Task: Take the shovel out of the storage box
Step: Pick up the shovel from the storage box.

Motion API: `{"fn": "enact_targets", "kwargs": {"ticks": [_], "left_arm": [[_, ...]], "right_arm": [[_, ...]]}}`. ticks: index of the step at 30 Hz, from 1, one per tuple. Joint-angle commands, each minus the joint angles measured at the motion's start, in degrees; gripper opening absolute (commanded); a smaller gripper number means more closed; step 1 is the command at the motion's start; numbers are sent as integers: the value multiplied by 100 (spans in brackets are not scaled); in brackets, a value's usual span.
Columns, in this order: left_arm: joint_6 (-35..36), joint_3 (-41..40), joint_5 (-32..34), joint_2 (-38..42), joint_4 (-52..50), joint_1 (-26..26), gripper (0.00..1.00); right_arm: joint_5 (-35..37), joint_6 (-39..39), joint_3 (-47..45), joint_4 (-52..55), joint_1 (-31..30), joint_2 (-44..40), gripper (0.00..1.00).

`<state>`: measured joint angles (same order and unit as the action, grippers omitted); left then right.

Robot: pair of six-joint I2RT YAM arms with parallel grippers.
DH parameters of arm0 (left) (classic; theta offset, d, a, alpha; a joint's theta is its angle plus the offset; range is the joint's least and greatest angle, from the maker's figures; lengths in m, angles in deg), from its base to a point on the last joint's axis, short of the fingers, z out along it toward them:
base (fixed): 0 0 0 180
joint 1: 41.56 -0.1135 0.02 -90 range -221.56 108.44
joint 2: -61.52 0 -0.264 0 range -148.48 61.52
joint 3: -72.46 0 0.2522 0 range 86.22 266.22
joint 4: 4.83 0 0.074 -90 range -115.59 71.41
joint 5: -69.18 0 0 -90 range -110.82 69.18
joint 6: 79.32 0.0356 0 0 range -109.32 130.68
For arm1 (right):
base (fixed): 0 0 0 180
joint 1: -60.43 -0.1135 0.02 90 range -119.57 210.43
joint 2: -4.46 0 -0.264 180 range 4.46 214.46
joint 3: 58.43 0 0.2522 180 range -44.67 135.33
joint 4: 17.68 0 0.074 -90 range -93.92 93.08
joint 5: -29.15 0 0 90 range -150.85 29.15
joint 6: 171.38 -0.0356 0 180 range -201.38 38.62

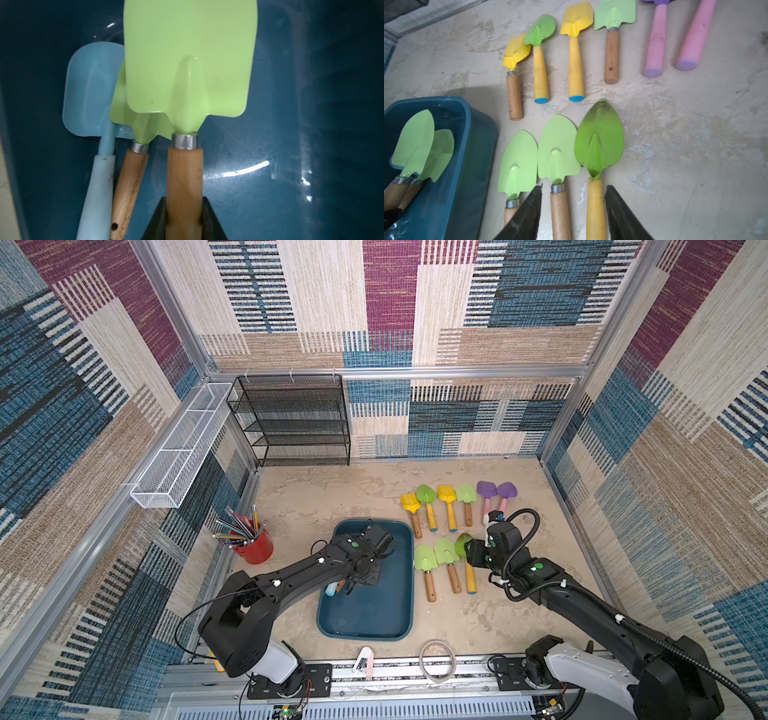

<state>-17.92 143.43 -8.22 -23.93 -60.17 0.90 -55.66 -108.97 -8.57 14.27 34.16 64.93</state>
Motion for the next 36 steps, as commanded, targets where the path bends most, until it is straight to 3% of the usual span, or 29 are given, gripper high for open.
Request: {"fn": "enact_targets", "kwargs": {"ticks": [1, 11, 19, 36], "left_arm": [[-161, 10, -299, 247, -126, -31, 1], [-381, -329, -1723, 1185, 420, -497, 1], [-864, -954, -3219, 1775, 1454, -1095, 1], [-2489, -2446, -4821, 2529, 4348, -1643, 2]], "right_arm": [[-603, -70, 44, -415, -26, -52, 54], [-2041, -532, -136, -1494, -106, -133, 55], [-3321, -975, -243, -2720, -245, 237, 57], [-4770, -2243, -252, -5246, -709, 1755, 60]]}}
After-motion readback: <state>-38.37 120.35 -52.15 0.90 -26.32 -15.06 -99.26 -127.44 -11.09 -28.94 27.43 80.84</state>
